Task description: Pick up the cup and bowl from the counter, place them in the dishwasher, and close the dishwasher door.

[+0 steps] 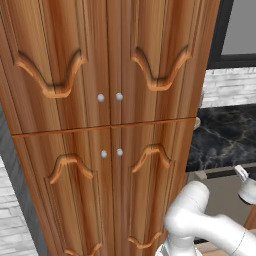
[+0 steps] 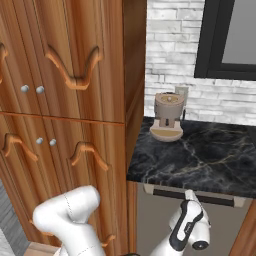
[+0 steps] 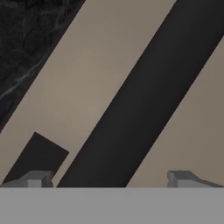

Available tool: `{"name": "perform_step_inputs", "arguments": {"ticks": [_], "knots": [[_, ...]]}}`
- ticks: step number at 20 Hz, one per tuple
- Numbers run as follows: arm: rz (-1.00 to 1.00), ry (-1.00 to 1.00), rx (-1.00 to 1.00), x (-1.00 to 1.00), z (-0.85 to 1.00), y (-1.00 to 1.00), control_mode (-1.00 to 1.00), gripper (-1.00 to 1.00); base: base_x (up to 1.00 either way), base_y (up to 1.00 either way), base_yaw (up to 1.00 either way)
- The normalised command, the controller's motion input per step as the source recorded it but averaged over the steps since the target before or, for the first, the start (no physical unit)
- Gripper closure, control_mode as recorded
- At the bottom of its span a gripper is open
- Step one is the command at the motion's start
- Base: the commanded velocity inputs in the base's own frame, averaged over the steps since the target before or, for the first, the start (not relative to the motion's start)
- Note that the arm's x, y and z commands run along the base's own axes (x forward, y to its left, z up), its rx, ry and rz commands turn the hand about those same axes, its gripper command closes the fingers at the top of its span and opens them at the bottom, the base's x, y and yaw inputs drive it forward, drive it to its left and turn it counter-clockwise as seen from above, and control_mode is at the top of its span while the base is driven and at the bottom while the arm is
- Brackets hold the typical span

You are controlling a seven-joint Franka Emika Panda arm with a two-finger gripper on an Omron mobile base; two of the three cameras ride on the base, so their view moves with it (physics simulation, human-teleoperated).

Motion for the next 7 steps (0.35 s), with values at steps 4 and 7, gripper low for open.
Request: {"name": "perform_step_inputs", "arguments": {"ticks": [4, 7], "knots": [[0.00, -0.02, -0.15, 0.99, -0.47, -0.05, -1.00, -1.00, 0.00, 0.00, 0.00], [0.00, -0.20, -0.35, 1.00, -0.94, 0.00, -1.00, -1.00, 0.00, 0.00, 0.00]]}}
